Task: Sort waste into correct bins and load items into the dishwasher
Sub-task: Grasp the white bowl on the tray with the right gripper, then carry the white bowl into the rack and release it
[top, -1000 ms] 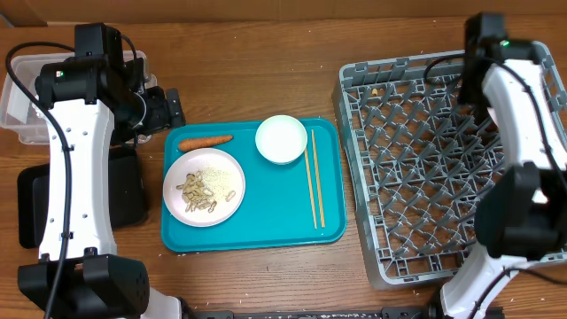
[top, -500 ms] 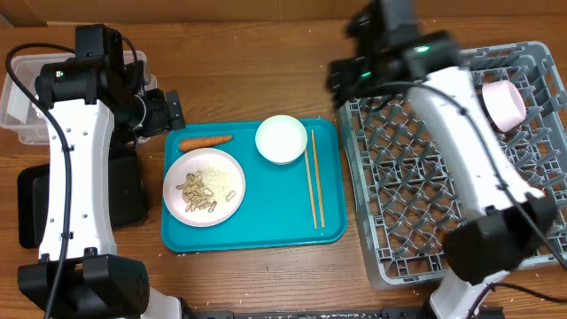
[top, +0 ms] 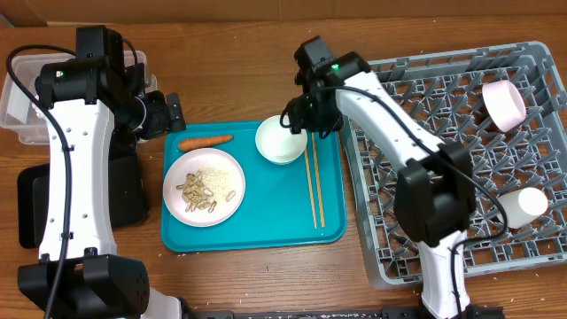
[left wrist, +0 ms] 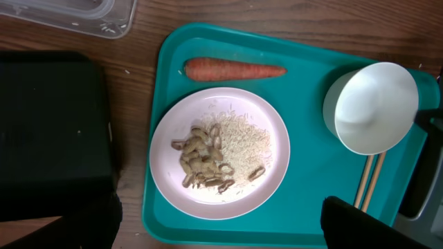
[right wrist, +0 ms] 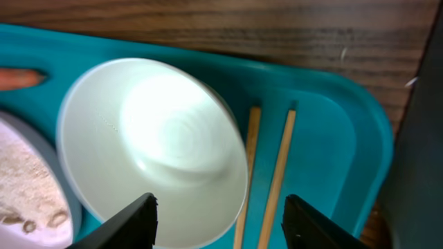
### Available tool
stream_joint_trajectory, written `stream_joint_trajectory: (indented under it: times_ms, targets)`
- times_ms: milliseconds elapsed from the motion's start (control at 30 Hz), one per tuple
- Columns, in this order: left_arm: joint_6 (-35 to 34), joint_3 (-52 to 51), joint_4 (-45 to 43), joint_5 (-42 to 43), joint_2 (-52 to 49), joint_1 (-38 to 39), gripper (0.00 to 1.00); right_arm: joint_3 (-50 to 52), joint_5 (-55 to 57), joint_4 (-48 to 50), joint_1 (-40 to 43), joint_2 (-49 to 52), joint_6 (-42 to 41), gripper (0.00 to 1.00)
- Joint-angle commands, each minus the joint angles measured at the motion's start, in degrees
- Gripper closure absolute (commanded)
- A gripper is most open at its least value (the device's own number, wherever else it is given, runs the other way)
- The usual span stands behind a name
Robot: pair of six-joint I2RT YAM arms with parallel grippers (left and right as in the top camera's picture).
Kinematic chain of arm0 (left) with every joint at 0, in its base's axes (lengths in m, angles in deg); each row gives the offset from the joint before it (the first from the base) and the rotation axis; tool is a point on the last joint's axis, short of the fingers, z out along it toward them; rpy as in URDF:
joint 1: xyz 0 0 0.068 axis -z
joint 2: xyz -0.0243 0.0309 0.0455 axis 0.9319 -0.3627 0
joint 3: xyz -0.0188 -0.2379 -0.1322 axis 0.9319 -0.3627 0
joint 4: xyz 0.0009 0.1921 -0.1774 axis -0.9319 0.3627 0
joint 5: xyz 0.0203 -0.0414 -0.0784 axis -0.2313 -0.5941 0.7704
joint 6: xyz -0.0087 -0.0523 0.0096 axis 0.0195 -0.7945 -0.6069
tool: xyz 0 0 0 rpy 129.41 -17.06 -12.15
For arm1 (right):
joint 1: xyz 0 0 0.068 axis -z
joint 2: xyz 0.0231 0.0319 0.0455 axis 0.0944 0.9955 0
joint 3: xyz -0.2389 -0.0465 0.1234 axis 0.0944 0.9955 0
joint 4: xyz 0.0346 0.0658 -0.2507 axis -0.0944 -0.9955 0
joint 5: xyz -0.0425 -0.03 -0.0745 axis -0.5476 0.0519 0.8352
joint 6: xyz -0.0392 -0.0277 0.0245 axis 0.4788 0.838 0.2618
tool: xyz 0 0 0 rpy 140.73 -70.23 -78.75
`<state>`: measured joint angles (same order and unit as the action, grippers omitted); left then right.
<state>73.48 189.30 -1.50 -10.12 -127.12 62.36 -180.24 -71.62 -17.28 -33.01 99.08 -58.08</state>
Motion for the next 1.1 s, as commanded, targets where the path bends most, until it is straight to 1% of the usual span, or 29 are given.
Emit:
stream_joint_trajectory:
  times_ms: [0, 67, 100, 133, 200, 233, 267, 433, 533, 633, 733, 767, 833, 900, 967, 1067]
  targets:
    - [0.22, 0.57, 0.24, -0.66, 0.44, 0.02, 0.06, 0.24, 0.11, 0.17, -0.81, 2.69, -1.66, 0.51]
    - [0.20, 0.57, 0.48, -0.66, 0.44, 0.02, 0.07, 0.24, 0.98, 0.17, -0.85, 4.13, -3.32, 0.57]
    - [0.20, 0.57, 0.61, -0.66, 0.44, 0.02, 0.06, 0.24, 1.01, 0.15, -0.85, 4.48, -3.56, 0.62]
    - [0.20, 0.57, 0.76, -0.66, 0.44, 0.02, 0.06, 0.24, 0.96, 0.20, -0.85, 4.90, -3.61, 0.68]
    - [0.20, 0.57, 0.96, -0.66, 0.44, 0.02, 0.07, 0.24, 0.96, 0.22, -0.85, 5.01, -3.80, 0.87]
    - [0.20, 0.57, 0.96, -0.66, 0.44, 0.02, 0.07, 0.17, 0.98, 0.35, -0.85, 4.96, -3.76, 0.93]
    - [0.20, 0.57, 0.94, -0.66, 0.44, 0.02, 0.07, -0.02, 1.01, 0.28, -0.85, 4.72, -3.76, 0.96]
    - [0.22, 0.57, 0.96, -0.66, 0.44, 0.02, 0.07, -4.48, 1.46, -2.43, 0.13, 1.97, -3.76, 0.96]
    - [0.20, 0.57, 0.94, -0.66, 0.44, 0.02, 0.07, -10.25, 6.97, -6.27, 1.66, -1.51, -3.76, 0.96]
    - [0.22, 0.57, 0.96, -0.68, 0.44, 0.02, 0.07, -16.37, 20.22, -10.62, 3.21, -5.73, -3.74, 0.96]
    - [0.24, 0.57, 0.94, -0.68, 0.44, 0.02, 0.07, -18.95, 38.27, -12.55, 4.66, -10.38, -3.76, 0.96]
    - [0.24, 0.57, 0.85, -0.68, 0.44, 0.02, 0.07, -18.95, 47.80, -13.46, 5.42, -12.33, -4.02, 0.96]
    - [0.24, 0.57, 0.55, -0.68, 0.44, 0.02, 0.07, -18.95, 62.53, -17.55, 6.34, -13.38, -11.15, 0.96]
    - [0.24, 0.57, 0.26, -0.68, 0.44, 0.02, 0.07, -18.58, 75.32, -24.28, 7.30, -13.16, -22.80, 0.96]
    - [0.24, 0.57, 0.11, -0.68, 0.44, 0.02, 0.07, -16.83, 81.48, -30.62, 8.79, -12.57, -31.74, 0.96]
    - [0.26, 0.57, 0.15, -0.68, 0.44, 0.02, 0.07, -11.76, 82.16, -30.40, 11.58, -12.24, -33.16, 0.96]
